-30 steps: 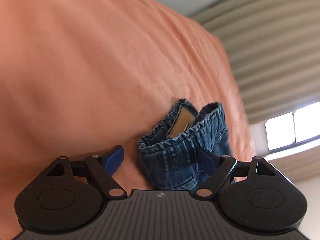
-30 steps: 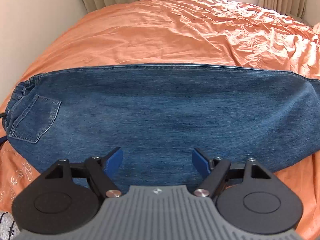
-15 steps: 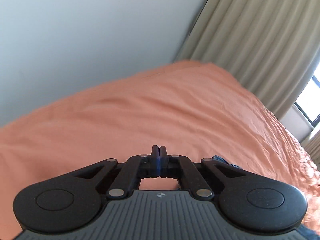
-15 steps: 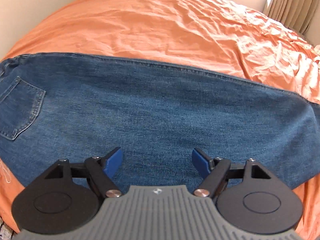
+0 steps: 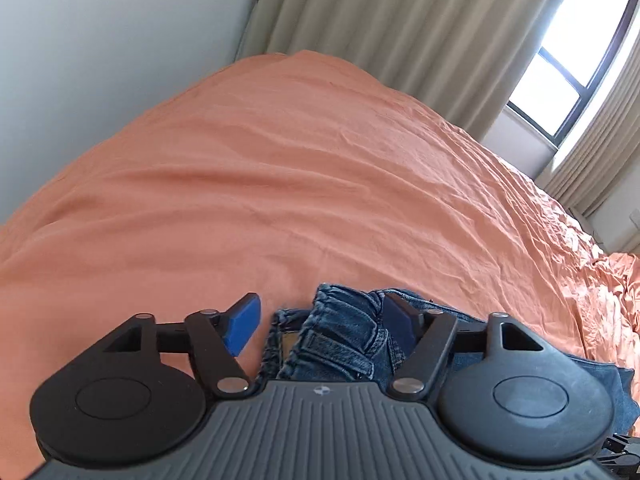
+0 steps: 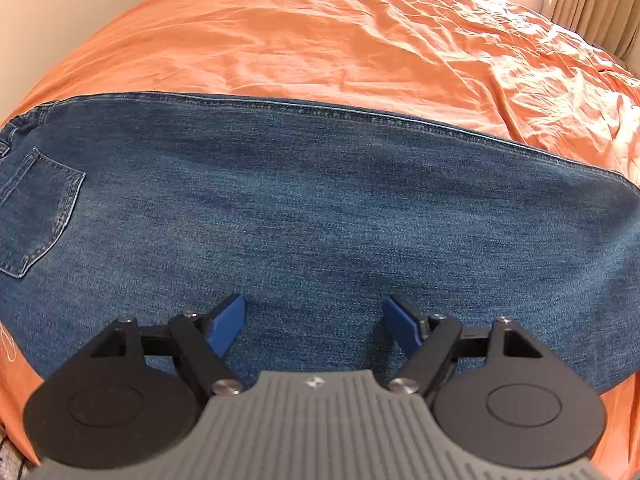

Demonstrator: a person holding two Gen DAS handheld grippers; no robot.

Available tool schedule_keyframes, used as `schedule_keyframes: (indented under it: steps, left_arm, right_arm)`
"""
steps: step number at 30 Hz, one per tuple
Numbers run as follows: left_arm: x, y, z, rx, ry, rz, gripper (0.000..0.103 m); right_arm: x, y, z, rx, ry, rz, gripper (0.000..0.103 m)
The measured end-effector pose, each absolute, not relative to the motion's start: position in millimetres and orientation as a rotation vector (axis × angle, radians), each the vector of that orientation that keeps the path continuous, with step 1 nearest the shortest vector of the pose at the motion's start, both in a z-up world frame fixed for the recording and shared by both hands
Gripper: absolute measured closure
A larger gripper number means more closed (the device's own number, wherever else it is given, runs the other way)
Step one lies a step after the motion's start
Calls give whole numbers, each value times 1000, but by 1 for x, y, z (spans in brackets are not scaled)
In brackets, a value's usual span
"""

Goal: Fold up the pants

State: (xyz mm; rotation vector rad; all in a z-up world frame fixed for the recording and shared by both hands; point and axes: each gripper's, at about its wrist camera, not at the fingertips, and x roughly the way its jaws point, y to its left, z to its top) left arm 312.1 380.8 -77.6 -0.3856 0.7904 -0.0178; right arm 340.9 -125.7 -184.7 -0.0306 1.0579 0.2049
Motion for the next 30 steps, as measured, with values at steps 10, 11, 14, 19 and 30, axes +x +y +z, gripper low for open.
schedule_keyframes:
  steps: [10, 11, 14, 19, 30]
  left_arm:
    - [328, 360, -101, -334, 864, -63, 80]
    - [325, 354, -93, -304, 849, -51, 89]
    - [308, 336, -57, -194, 744, -10, 93]
    - [344, 331, -84, -31, 916, 140, 94]
    - [358, 309, -101, 127, 930, 344, 37]
  right_arm:
    - [342, -135, -191, -3, 1051, 198, 26]
    - [342, -136, -191, -3, 1049, 200, 26]
    - [342, -138, -191, 2, 1045, 203, 26]
    - [340, -145, -190, 34, 1032, 192, 27]
    - [340, -269, -171, 123, 990, -44, 36]
